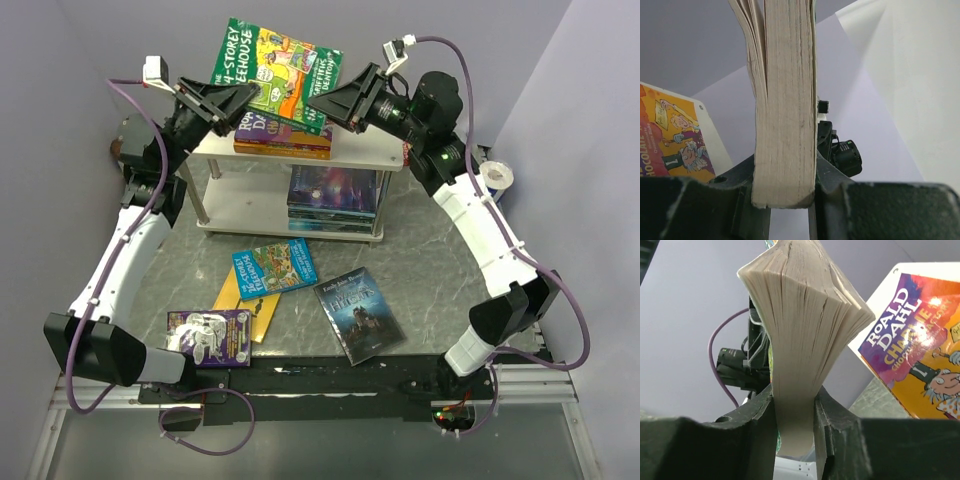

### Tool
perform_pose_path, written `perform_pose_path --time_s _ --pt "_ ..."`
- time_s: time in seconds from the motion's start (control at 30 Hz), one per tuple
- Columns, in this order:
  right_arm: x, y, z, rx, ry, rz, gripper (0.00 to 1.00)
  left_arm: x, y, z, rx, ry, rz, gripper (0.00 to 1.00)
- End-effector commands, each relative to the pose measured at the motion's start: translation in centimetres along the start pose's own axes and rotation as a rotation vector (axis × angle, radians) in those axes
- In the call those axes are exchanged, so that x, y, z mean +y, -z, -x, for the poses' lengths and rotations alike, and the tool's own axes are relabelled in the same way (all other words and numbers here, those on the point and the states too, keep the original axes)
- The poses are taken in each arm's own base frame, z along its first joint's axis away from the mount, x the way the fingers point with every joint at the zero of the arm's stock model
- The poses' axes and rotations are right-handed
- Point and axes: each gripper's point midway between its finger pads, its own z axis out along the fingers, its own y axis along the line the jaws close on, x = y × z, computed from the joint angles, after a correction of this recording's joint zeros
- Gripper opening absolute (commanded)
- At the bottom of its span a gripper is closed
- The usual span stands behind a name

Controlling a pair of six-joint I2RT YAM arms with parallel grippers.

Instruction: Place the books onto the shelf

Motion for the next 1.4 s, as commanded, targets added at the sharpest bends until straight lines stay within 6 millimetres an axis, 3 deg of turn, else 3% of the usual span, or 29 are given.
perform_pose_path --time_s 0.0,0.03,0.07,0.17,0.27,0.3,0.47,0.7,0.9,1.0,1.03,1.1,1.13,1.23,1.37 --pt "1.0 1.2 1.5 0.003 0.04 0.004 0.06 -4.2 0.9 -0.2 0.004 -0.095 -0.111 0.05" --pt "0.7 1.4 1.8 0.006 0.043 -0.006 0.0 -4.2 0.9 -0.1 0.008 -0.104 -0.106 0.09" --pt "1.7 1.7 2.0 0.022 0.057 0.015 0.0 -3.6 0.8 -0.1 0.013 -0.109 -0.089 0.26" --pt "1.8 2.2 2.8 0.04 0.055 0.009 0.0 -2.2 1.0 0.5 0.018 -0.138 -0.031 0.54" --pt "2.2 2.6 3.3 0.076 0.042 0.035 0.0 -0.7 1.7 1.5 -0.002 -0.157 0.028 0.6" --pt "2.5 2.7 3.1 0.088 0.042 0.047 0.0 0.3 2.0 1.9 -0.012 -0.148 0.048 0.6" --pt "3.0 2.9 3.1 0.111 0.026 0.083 0.0 1.4 2.8 1.8 -0.002 -0.112 0.025 0.53" --pt "3.0 2.8 2.8 0.144 0.011 0.103 0.0 1.0 2.4 1.5 0.04 -0.109 -0.009 0.55" --pt "2.7 2.6 2.6 0.168 0.002 0.09 0.0 0.5 2.4 1.4 0.044 -0.118 -0.032 0.32" --pt "2.4 2.6 2.4 0.175 0.005 0.083 0.0 0.3 2.4 1.3 0.054 -0.122 -0.045 0.14" --pt "2.2 2.6 2.4 0.178 -0.001 0.074 0.0 0.2 2.3 1.3 0.055 -0.124 -0.049 0.03" --pt "2.0 2.6 2.4 0.177 0.003 0.067 0.0 -0.1 2.4 1.4 0.052 -0.124 -0.056 0.01" --pt "1.6 2.6 2.3 0.179 -0.006 0.055 0.15 -0.1 2.4 1.4 0.05 -0.125 -0.058 0.01" --pt "1.3 2.8 2.7 0.154 0.013 0.028 0.45 0.0 2.3 1.8 0.027 -0.12 -0.041 0.01" --pt "0.7 3.0 2.8 0.145 0.02 -0.015 0.5 -0.1 2.2 2.2 0.008 -0.124 -0.029 0.01"
